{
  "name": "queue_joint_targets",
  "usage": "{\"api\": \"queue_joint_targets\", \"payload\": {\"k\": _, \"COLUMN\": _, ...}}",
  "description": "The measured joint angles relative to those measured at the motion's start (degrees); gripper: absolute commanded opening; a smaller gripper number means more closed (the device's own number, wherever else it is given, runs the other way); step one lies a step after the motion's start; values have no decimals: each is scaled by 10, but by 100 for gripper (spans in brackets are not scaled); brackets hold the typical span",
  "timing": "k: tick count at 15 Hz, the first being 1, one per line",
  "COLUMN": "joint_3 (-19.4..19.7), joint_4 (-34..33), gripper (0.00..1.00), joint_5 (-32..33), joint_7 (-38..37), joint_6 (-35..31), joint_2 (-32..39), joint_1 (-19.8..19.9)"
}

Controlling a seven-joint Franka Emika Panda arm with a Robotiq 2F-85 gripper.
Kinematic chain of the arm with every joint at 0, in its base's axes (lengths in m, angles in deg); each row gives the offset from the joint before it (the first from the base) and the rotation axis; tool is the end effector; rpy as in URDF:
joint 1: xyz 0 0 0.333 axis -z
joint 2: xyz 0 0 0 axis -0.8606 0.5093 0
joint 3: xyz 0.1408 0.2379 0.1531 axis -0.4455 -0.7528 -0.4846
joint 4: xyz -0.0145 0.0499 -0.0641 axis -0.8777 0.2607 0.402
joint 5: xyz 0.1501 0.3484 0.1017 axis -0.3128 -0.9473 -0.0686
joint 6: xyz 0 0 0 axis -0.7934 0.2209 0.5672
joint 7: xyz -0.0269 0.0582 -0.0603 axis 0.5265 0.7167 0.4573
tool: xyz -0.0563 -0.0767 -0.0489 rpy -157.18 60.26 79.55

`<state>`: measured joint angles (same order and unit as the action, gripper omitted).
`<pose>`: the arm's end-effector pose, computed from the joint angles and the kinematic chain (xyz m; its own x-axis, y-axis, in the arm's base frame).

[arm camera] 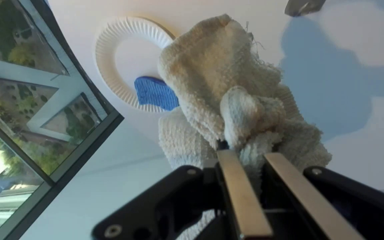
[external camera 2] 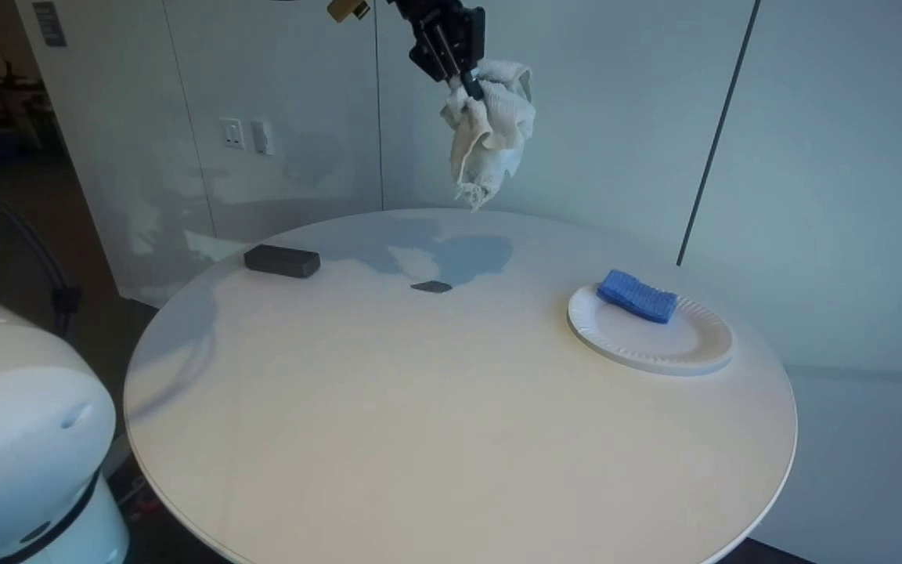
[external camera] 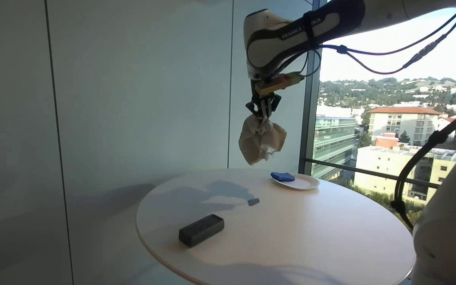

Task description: Wipe a small part of the table using the towel

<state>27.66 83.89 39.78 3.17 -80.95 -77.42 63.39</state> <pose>0.4889 -0.0715 0.6350 0.8798 -0.2726 0.3894 -0.4157 -0.8386 0.3520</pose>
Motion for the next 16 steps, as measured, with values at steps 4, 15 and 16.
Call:
{"api": "queue_joint_targets", "payload": {"k": 4, "joint_3": 0, "joint_4": -115, "gripper": 7, "joint_5": -11, "joint_7": 102, "joint_6": -70, "joint_2": 83, "joint_1": -2}}
{"api": "queue_joint_targets", "payload": {"k": 15, "joint_3": 5, "joint_4": -373, "gripper": 76, "joint_5": -245, "joint_7": 362, "joint_6": -35, "joint_2": 340, "joint_1": 4}}
{"api": "queue_joint_targets", "payload": {"k": 16, "joint_3": 9, "joint_4": -391, "gripper": 85, "joint_5": -242, "joint_7": 362, "joint_6": -16, "joint_2": 343, "joint_1": 6}}
